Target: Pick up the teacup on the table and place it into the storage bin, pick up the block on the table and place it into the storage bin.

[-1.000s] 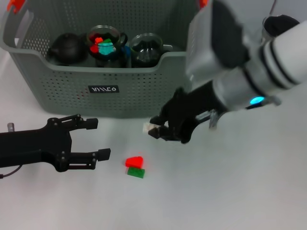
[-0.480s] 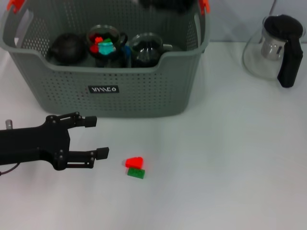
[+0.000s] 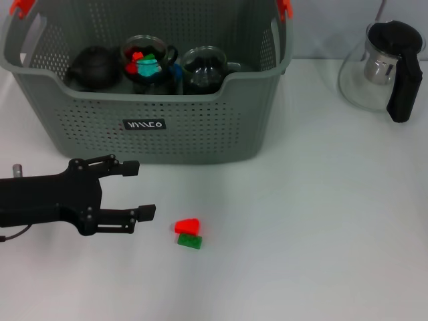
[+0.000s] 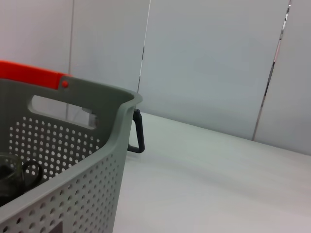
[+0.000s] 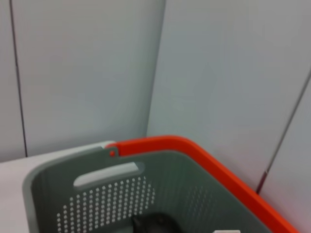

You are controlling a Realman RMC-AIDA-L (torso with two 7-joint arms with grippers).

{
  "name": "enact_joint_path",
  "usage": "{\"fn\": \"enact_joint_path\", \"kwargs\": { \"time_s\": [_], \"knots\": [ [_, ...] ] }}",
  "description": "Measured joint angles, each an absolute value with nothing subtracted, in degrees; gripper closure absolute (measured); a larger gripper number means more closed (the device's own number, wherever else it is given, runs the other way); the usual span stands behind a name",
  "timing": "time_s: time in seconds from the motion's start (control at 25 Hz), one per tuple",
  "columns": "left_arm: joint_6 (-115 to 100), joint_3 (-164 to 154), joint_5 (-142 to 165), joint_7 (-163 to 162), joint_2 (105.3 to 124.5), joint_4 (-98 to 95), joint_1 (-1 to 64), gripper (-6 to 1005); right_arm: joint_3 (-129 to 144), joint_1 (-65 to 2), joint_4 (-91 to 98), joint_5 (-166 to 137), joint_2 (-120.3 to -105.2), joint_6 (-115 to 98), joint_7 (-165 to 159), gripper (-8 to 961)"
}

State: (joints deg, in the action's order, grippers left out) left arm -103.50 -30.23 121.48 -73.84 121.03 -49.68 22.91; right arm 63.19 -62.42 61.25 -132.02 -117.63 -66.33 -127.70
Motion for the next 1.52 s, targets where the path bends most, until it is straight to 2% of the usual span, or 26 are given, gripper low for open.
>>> {"fn": "enact_joint_path", "kwargs": {
  "time_s": [0.2, 0.44, 0.52, 0.64, 0.88, 1.12, 1.52],
  "knots": [
    [-103.48, -30.39, 121.52, -73.89, 120.88, -49.66, 23.19, 114, 63.72, -62.99, 58.42, -133.35, -117.26, -65.14, -127.01, 638],
    [-103.37, -30.58, 121.58, -73.96, 120.77, -49.68, 23.5, 115, 63.9, -62.72, 59.84, -135.55, -118.0, -65.15, -126.87, 490],
    [-103.36, -30.67, 121.63, -74.24, 120.76, -49.69, 23.54, 115, 63.9, -61.78, 62.87, -135.51, -118.57, -66.97, -126.81, 407],
    [-103.79, -30.89, 122.17, -75.53, 120.69, -50.18, 23.65, 115, 64.39, -57.96, 72.37, -134.5, -120.07, -71.67, -126.86, 283],
    [-105.91, -30.95, 123.2, -77.34, 120.58, -51.99, 23.95, 115, 68.32, -48.09, 86.78, -124.69, -120.14, -78.61, -126.99, 24],
    [-106.09, -30.94, 123.59, -77.08, 120.56, -52.19, 23.87, 115, 69.77, -40.28, 90.48, -119.34, -119.98, -86.96, -125.3, 7],
    [-105.94, -30.93, 126.16, -75.52, 120.32, -52.56, 23.89, 115, 70.63, -36.38, 87.96, -120.85, -120.07, -100.01, -126.38, 13]
  ]
}}
